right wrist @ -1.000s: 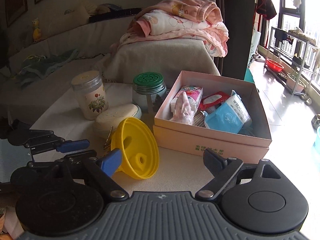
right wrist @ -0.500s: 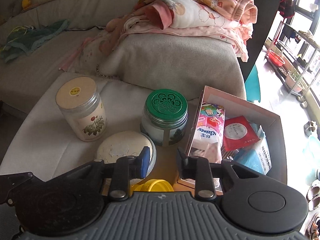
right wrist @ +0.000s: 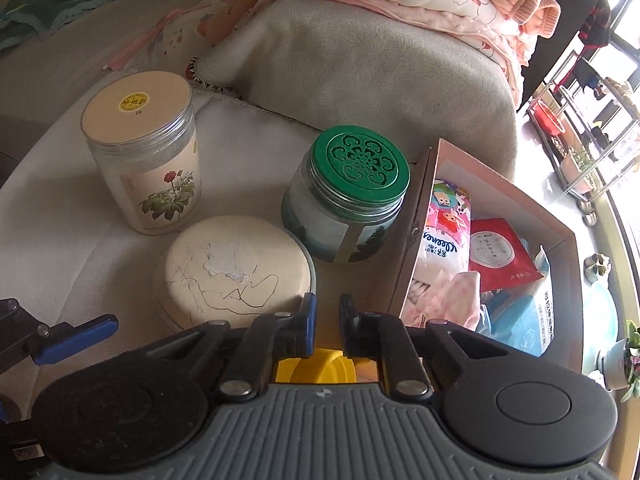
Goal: Organize soft objects
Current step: 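Grasp the rim of the yellow funnel with the right tool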
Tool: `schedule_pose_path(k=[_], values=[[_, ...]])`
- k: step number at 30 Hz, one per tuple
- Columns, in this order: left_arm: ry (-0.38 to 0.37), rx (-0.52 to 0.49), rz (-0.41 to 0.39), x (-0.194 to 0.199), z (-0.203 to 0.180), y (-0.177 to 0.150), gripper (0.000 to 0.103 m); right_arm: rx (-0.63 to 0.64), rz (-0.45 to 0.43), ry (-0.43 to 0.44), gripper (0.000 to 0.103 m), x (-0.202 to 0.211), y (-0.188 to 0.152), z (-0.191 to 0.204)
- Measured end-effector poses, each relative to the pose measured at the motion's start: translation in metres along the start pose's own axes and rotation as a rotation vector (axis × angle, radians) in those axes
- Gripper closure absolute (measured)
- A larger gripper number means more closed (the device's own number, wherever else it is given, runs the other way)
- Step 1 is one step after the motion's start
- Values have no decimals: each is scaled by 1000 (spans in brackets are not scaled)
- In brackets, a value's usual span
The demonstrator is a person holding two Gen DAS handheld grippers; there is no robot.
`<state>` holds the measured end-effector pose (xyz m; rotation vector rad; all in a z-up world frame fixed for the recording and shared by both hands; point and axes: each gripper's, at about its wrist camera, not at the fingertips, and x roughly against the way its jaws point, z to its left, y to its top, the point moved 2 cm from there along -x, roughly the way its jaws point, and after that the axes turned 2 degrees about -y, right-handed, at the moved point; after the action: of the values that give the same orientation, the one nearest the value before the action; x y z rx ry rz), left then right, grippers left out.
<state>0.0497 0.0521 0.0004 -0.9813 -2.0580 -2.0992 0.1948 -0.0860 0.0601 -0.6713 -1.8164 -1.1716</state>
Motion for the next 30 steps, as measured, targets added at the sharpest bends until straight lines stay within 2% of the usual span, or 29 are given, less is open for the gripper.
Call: schedule_pose_path(k=[5, 10, 14, 20, 26, 30], values=[[-3, 38, -46, 12, 4, 4, 81, 47, -13, 43, 94, 7, -7, 14], [-19, 48, -49, 12, 4, 6, 81, 60, -7, 161, 94, 18, -24, 15], [-22, 42, -40, 10, 2, 4, 81, 73, -39, 156, 89, 30, -42, 13], [-18, 42, -28, 7, 3, 3, 81, 52, -90, 170, 89, 54, -66, 1], [-13, 61, -19, 5, 5, 4, 81, 20, -93, 156, 88, 65, -80, -16], [-40, 86, 11, 12, 6, 8, 81, -15, -102, 166, 88, 66, -89, -26]])
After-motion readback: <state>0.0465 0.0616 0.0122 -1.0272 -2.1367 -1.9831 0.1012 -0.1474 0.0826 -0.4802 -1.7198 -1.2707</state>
